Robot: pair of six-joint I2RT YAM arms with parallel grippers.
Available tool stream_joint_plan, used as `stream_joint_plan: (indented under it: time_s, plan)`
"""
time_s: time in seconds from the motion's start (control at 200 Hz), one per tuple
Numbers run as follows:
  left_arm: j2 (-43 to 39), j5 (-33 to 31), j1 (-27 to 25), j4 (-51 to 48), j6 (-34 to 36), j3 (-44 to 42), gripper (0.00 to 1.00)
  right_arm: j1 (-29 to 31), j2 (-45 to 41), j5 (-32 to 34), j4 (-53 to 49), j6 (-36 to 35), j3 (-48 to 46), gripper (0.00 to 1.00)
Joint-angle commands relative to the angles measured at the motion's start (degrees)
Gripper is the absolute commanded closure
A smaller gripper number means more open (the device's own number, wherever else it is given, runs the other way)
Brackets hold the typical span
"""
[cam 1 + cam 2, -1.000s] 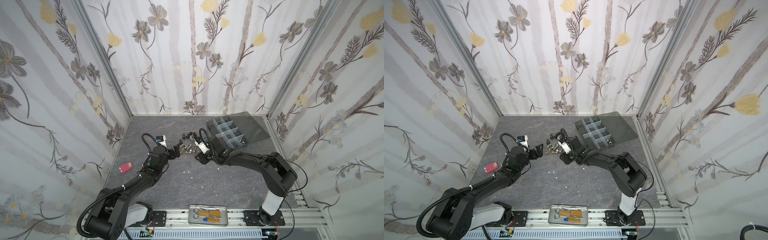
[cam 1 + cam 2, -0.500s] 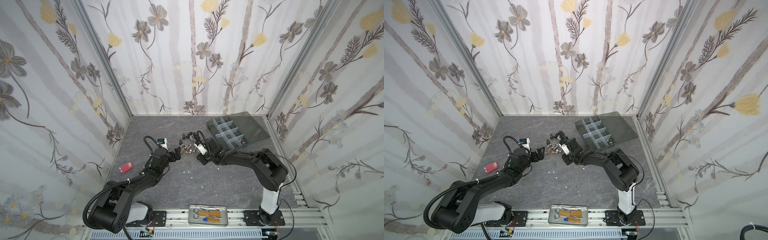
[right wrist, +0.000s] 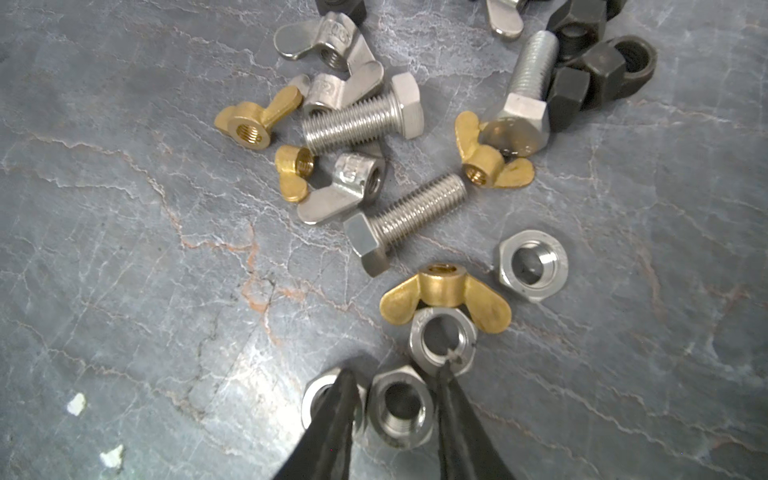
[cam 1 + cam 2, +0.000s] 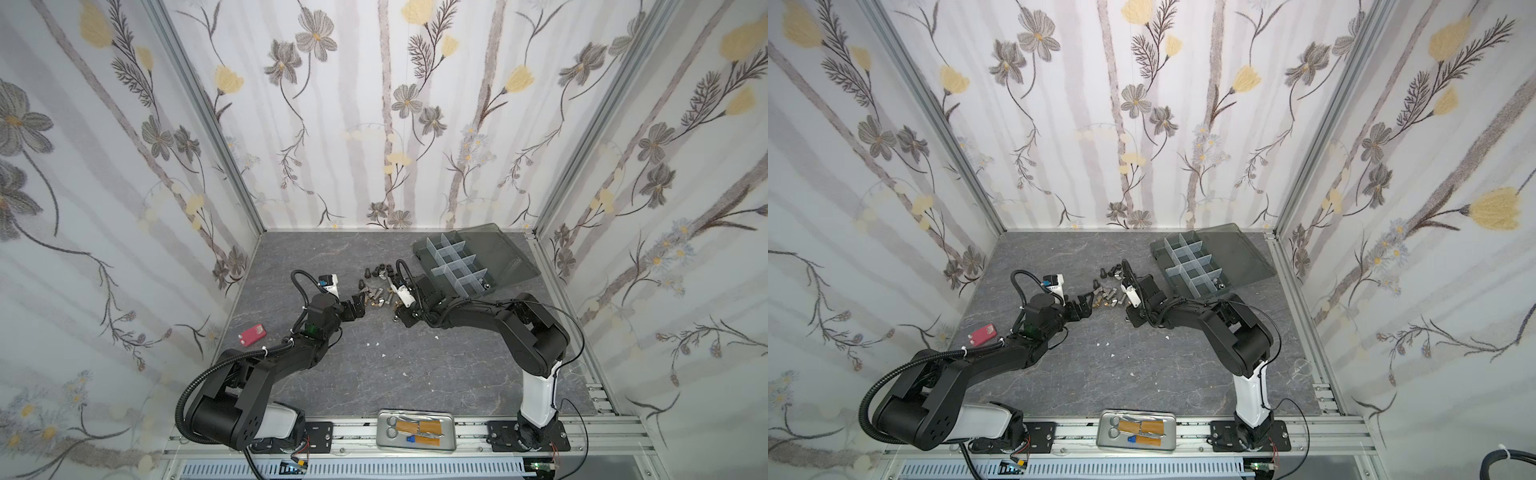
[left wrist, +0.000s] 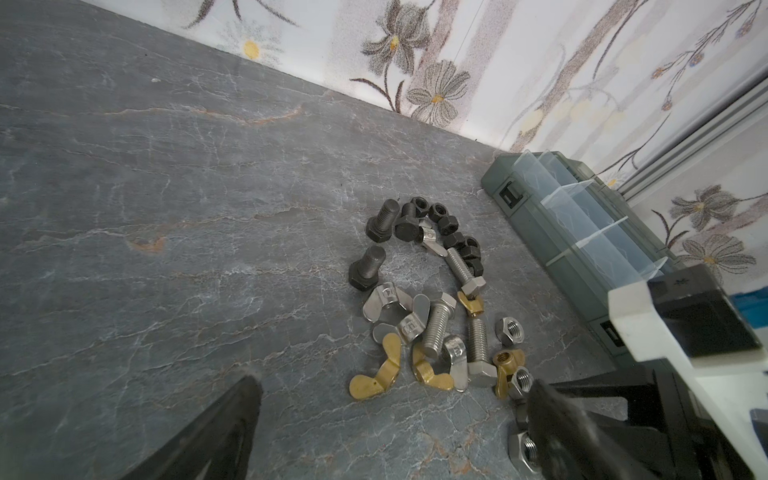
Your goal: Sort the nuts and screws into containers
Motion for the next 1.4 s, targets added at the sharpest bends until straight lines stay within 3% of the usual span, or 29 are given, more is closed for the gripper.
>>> stream_joint_plan:
  time_s: [0.0, 0.445, 0.55, 0.809, 0.929, 1.039, 1.119, 1.399]
  plan:
    - [0.8, 0.3, -0.5, 2.2, -0.3, 1.0, 0.0, -0.1, -0.2, 1.7, -2.8, -0.5, -0.9, 0.67]
    - [4.4, 0.2, -2.0, 2.2, 0.1, 4.0, 0.0, -1.1, -2.6, 2.7, -4.3, -0.2, -2.3, 0.71]
    - [4.3, 0.1, -2.3, 1.9, 0.2, 4.2, 0.0, -1.3, -1.4, 2.6, -5.0, 0.4, -1.2, 0.66]
    - [4.0, -0.6, -2.5, 1.7, 1.0, 4.4, 0.0, -3.1, -4.6, 1.2, -4.7, 1.4, -1.9, 0.77]
    - [4.4, -0.4, -2.5, 1.9, 0.9, 4.8, 0.0, -3.7, -4.4, 1.1, -4.7, 1.0, -2.3, 0.77]
    - [4.6, -0.3, -2.6, 1.9, 0.9, 5.1, 0.0, -3.9, -3.8, 0.5, -4.8, 0.5, -2.3, 0.7]
    - [4.6, -0.4, -2.6, 1.7, 1.1, 5.2, 0.0, -3.8, -3.9, -0.4, -4.6, 0.2, -2.4, 0.56]
    - [4.9, 0.3, -2.7, 2.3, 1.4, 5.3, 0.0, -3.5, -1.4, 0.1, -4.6, -0.3, -1.6, 0.55]
